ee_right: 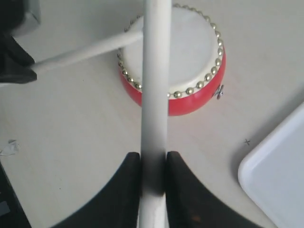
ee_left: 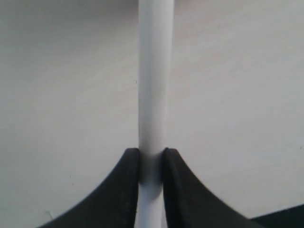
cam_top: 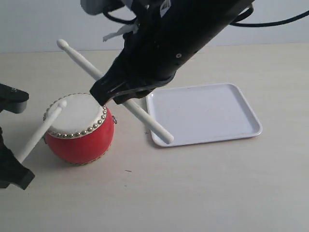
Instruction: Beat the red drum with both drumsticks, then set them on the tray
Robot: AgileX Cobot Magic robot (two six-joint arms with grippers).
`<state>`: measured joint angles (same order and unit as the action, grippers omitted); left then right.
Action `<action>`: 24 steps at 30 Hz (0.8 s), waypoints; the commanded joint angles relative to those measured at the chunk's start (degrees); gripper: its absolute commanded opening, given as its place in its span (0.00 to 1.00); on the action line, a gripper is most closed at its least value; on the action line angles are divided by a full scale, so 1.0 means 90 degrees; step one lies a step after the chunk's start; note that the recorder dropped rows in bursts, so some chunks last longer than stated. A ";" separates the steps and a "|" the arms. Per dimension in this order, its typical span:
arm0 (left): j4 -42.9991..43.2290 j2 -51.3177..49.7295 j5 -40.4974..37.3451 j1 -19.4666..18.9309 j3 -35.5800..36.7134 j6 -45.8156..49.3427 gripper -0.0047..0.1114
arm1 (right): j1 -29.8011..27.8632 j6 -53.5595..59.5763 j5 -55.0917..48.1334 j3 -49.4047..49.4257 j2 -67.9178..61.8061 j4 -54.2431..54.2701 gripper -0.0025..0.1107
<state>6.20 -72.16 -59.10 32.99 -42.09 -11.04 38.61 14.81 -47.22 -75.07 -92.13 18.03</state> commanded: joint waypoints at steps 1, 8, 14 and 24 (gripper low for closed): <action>0.0118 0.0662 0.0447 0.0032 0.0000 0.0014 0.04 | 0.0003 0.0018 0.0044 -0.0018 -0.0795 -0.0009 0.02; 0.0148 0.1618 0.0460 0.0032 0.0000 -0.0005 0.04 | 0.0003 0.0018 -0.0153 -0.0018 -0.2082 -0.0011 0.02; 0.0148 0.1795 0.0131 0.0032 0.0000 -0.0291 0.04 | 0.0003 0.0051 -0.0427 -0.0018 -0.2021 -0.0086 0.02; -0.0316 -0.0565 -0.0347 0.0032 0.0352 -0.0018 0.04 | 0.0003 0.0045 -0.0208 -0.0018 0.0433 -0.0062 0.02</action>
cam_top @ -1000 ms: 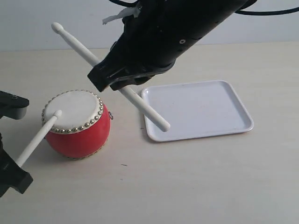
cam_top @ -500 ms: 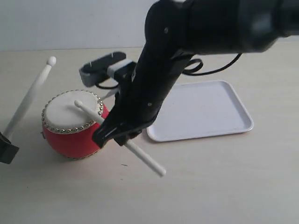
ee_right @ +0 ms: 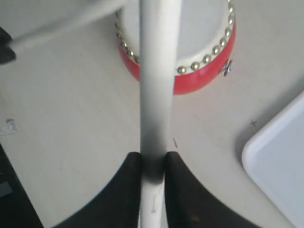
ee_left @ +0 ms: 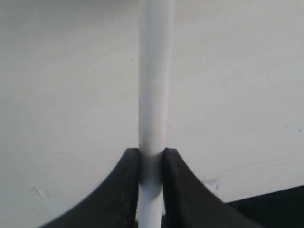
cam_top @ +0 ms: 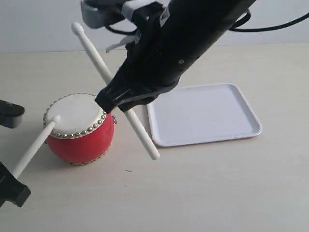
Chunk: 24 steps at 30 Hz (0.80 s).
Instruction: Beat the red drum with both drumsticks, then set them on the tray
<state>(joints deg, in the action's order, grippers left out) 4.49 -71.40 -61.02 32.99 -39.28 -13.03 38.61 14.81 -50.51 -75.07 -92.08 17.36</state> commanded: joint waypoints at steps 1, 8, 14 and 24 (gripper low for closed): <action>-0.0096 -0.0795 -0.0093 0.0032 0.0039 0.0285 0.04 | 0.0003 0.0017 0.0194 -0.0018 0.0474 0.0013 0.02; 0.0150 -0.0203 0.0175 0.0032 -0.0219 0.0285 0.04 | 0.0003 0.0019 0.0574 -0.0018 -0.0452 0.0013 0.02; 0.0150 0.1166 -0.0089 0.0032 -0.0545 0.0198 0.04 | 0.0003 0.0019 0.0505 -0.0018 -0.2087 0.0013 0.02; -0.0164 0.2079 0.0606 0.0032 -0.0581 0.0174 0.04 | 0.0003 0.0039 -0.0471 -0.1022 -0.1909 -0.0267 0.02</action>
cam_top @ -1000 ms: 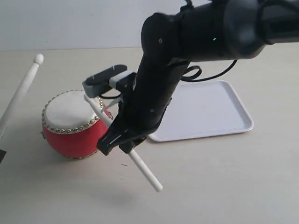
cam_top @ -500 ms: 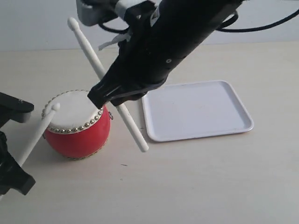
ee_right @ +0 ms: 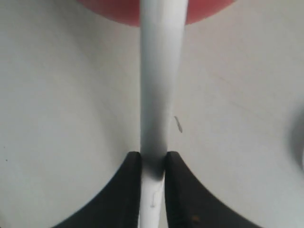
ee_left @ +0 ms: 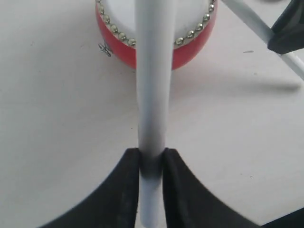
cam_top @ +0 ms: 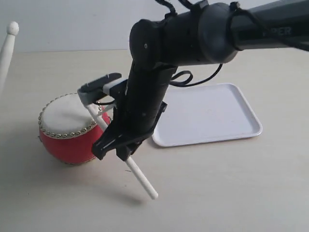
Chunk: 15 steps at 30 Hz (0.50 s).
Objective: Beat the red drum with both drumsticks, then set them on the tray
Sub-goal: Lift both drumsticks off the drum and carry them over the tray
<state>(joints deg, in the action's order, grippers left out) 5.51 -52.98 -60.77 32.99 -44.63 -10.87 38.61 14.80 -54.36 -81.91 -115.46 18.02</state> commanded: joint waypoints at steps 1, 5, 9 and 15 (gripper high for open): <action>-0.0399 0.0032 0.0736 0.0032 0.0050 -0.0016 0.04 | 0.0003 -0.0062 -0.0044 -0.0302 0.0858 -0.0537 0.02; -0.1920 -0.0110 0.1927 0.0032 0.0308 0.1208 0.04 | -0.0188 -0.1280 0.0163 -0.0350 0.1599 -0.1874 0.02; -0.3939 -0.0693 0.3110 0.0032 0.0443 0.3248 0.04 | -0.0541 -0.1644 0.0356 -0.0350 0.1678 -0.2280 0.02; -0.5340 -0.1734 0.4416 0.0032 0.0443 0.4699 0.04 | -0.0924 -0.1644 0.0529 -0.0350 0.1678 -0.2444 0.02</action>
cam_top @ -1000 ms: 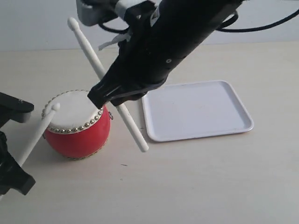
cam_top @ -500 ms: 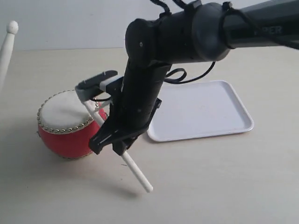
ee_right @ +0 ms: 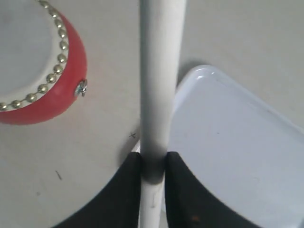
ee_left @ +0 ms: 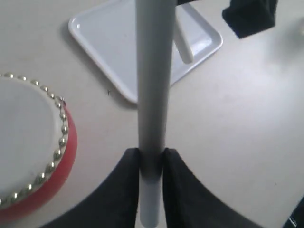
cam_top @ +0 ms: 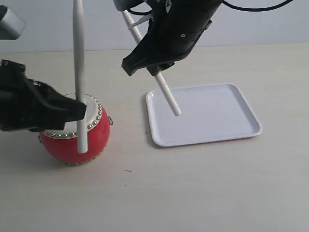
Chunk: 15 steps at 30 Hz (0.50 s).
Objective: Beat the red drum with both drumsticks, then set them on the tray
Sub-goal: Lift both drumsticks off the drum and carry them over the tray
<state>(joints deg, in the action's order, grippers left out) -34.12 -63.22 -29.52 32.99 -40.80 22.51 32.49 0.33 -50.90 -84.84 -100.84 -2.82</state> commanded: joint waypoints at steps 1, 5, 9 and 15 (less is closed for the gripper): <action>-0.1106 -0.0743 0.1052 0.0032 -0.0009 0.1177 0.04 | -0.0284 -0.0037 0.0173 -0.0008 0.0053 -0.0129 0.02; -0.1788 -0.1457 0.1106 0.0032 -0.0361 0.1986 0.04 | -0.0460 -0.0037 0.0232 -0.0008 0.0053 -0.0227 0.02; -0.2480 -0.2063 0.1059 0.0047 -0.0886 0.2793 0.04 | -0.0516 -0.0037 0.0258 -0.0008 0.0053 -0.0227 0.02; -0.2629 -0.2801 0.0831 0.0047 -0.1691 0.2986 0.04 | -0.0543 -0.0037 0.0283 -0.0008 -0.0002 -0.0480 0.02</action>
<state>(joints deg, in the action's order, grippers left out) -56.71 -86.03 -20.98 32.99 -52.98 48.47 28.08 0.00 -49.45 -84.84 -100.84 -5.32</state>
